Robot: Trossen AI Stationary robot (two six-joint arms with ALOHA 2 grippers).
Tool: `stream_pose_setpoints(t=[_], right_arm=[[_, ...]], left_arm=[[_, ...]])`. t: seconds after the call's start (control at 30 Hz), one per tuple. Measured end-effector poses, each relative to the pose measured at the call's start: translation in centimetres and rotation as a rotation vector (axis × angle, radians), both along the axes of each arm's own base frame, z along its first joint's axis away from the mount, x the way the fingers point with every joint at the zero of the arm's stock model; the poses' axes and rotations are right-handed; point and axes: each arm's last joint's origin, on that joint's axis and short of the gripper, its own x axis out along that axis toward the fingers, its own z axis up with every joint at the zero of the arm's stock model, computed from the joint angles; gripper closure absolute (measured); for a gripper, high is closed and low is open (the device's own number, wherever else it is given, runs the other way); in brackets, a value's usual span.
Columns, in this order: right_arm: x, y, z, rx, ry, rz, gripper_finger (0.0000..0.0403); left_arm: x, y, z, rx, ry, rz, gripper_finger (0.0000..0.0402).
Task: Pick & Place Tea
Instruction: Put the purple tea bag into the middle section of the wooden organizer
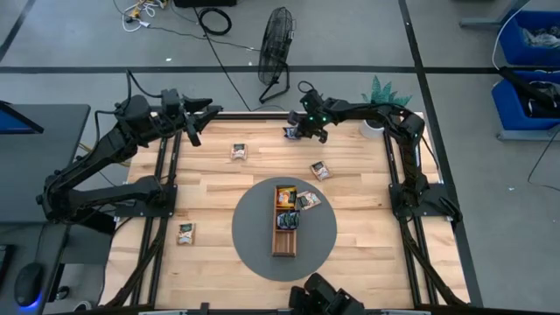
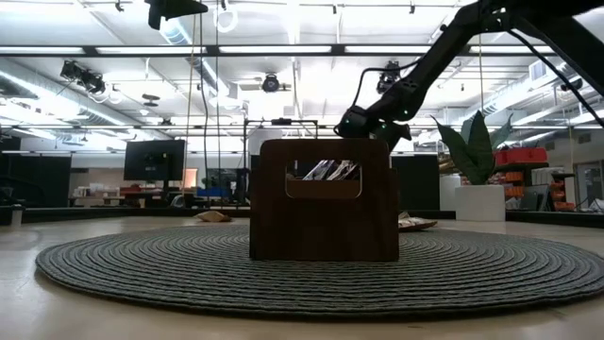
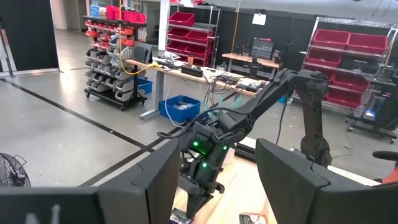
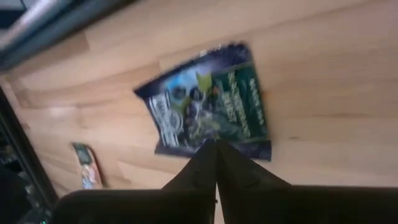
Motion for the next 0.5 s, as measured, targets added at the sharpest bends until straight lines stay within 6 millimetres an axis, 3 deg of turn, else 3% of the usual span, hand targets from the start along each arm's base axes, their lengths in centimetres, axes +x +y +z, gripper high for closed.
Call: stream_pose_setpoints(t=[0.5], right_arm=[[0.94,-1.05,-0.30,0.074,0.092,-0.067,0.0401]], left_arm=[[0.00,0.00,0.01,0.003,0.001,0.000,0.0189]])
